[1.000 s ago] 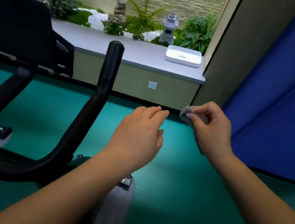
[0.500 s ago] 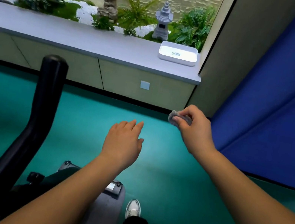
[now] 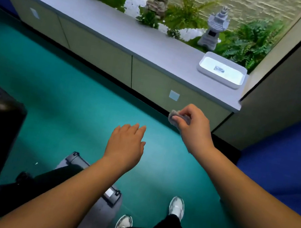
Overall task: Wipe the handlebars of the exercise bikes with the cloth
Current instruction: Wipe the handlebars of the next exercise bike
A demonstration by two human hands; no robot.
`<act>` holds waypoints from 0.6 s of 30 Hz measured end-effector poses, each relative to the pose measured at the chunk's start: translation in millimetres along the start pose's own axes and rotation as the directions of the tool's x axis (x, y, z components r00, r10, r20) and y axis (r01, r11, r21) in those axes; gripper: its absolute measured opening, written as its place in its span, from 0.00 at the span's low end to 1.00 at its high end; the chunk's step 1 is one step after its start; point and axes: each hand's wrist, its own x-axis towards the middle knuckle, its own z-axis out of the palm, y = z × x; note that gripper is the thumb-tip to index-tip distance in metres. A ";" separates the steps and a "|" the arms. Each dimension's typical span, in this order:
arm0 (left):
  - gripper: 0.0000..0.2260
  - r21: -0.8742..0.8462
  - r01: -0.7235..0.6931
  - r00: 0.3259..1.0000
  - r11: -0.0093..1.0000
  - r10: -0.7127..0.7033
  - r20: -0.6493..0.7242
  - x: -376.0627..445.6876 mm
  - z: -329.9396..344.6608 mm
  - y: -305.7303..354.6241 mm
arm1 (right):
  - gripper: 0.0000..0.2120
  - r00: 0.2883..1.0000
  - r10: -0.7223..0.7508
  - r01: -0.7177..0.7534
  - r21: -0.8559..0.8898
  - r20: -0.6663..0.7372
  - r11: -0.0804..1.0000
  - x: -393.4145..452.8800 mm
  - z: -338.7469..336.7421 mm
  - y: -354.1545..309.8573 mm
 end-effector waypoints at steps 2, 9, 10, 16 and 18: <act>0.24 0.040 0.013 1.000 0.999 -0.013 0.016 23.8 4.5 5.8 | 0.06 0.998 -0.043 0.044 -0.032 0.036 0.999 29.0 -3.2 4.8; 0.24 0.118 0.142 0.988 0.983 -0.149 0.047 116.7 5.7 30.8 | 0.07 0.971 -0.169 0.181 -0.057 0.170 0.982 151.9 -29.9 45.5; 0.24 0.113 0.171 0.984 0.979 -0.176 0.037 127.7 4.0 33.9 | 0.07 0.967 -0.179 0.190 -0.045 0.179 0.981 168.7 -32.5 50.3; 0.24 0.065 0.343 0.939 0.937 -0.342 -0.021 184.3 -17.7 33.7 | 0.07 0.944 -0.204 0.193 0.065 0.260 0.979 244.7 -24.3 56.3; 0.24 0.041 0.401 0.916 0.915 -0.400 -0.026 194.8 -20.8 24.4 | 0.07 0.925 -0.229 0.211 0.090 0.305 0.973 264.2 -10.8 51.0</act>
